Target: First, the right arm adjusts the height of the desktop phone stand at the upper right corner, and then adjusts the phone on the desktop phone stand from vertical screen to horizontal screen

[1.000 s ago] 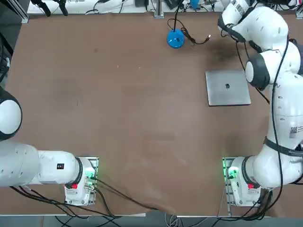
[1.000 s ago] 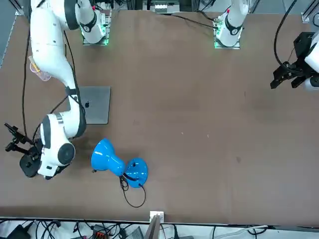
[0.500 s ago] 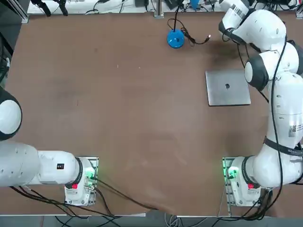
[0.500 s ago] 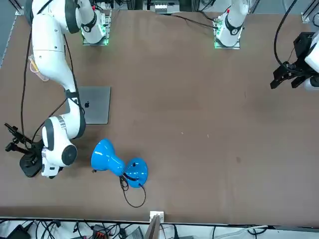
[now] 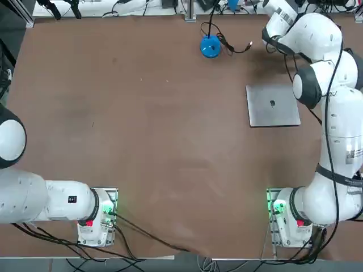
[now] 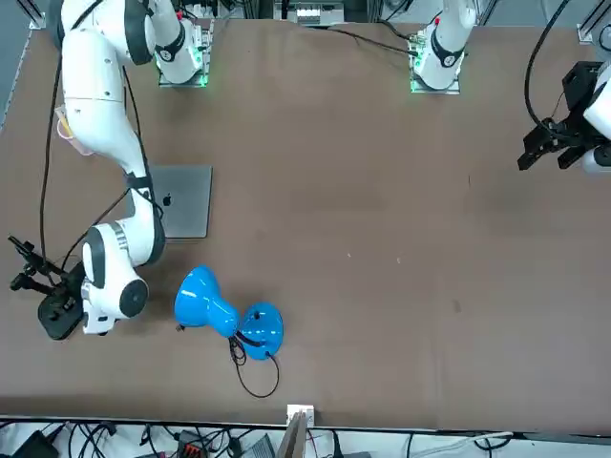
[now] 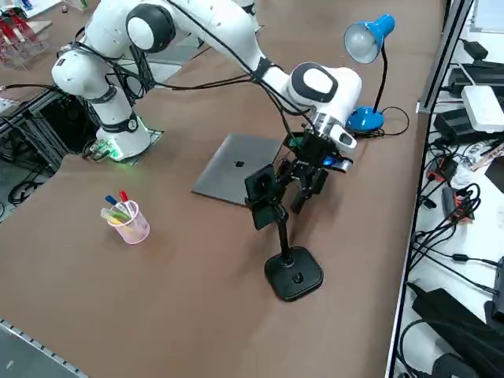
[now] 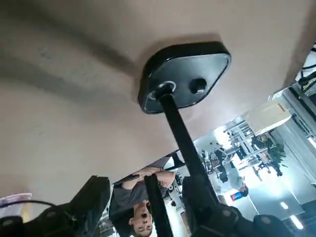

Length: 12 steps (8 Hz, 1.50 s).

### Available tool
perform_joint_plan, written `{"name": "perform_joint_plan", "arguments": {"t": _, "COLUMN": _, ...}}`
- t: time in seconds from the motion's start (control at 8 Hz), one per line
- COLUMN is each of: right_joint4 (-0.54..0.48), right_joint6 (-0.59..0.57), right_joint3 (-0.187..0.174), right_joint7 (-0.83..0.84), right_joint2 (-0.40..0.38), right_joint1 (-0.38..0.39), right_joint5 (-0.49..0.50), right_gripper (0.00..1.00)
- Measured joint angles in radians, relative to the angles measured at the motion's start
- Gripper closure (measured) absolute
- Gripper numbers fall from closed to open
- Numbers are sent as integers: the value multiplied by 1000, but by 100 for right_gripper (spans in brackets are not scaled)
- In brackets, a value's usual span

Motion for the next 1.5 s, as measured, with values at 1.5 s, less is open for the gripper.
{"name": "perform_joint_plan", "arguments": {"t": 1.5, "right_joint4": 0, "right_joint6": -53, "right_joint3": -3, "right_joint7": -68, "right_joint2": 36, "right_joint1": -21, "right_joint5": -88, "right_gripper": 11}}
